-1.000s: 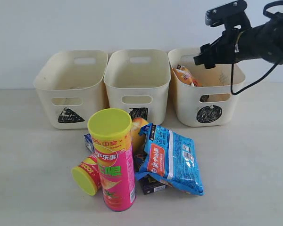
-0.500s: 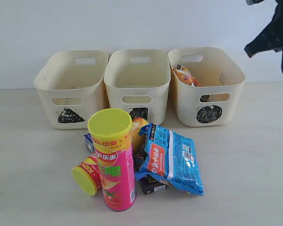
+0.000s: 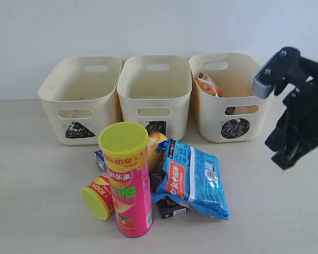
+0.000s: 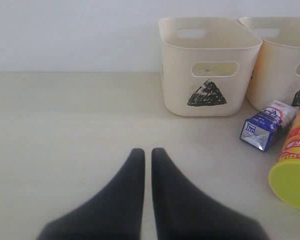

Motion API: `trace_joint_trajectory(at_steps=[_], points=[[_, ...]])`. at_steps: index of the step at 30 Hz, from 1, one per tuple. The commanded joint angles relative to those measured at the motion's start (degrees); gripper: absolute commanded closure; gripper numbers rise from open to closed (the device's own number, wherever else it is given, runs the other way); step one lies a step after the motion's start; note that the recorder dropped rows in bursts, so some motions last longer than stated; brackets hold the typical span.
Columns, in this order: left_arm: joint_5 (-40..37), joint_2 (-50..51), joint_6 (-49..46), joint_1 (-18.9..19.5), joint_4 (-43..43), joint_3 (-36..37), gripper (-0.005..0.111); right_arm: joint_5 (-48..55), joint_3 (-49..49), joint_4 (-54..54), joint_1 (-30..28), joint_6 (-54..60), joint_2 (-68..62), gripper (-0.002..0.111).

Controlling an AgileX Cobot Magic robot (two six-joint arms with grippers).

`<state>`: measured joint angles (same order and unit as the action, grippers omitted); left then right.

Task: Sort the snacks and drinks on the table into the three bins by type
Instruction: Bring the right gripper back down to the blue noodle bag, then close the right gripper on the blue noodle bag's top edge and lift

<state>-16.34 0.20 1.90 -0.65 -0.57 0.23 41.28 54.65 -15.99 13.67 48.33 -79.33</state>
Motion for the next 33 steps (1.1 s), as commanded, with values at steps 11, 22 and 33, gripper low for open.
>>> trace_joint_trajectory(at_steps=[11, 22, 33], points=[[0.48, -0.20, -0.01, 0.15, -0.05, -0.23, 0.102, -27.38, -15.71, -10.48, 17.37, 4.95, 0.84, 0.089], [0.48, -0.20, -0.01, 0.15, -0.05, -0.23, 0.102, -35.84, -16.02, -11.87, 23.03, 3.28, -7.91, 0.005], [0.48, -0.20, -0.01, 0.15, -0.05, -0.23, 0.102, -44.85, -15.79, -11.98, 23.59, -1.35, -14.53, 0.005]])
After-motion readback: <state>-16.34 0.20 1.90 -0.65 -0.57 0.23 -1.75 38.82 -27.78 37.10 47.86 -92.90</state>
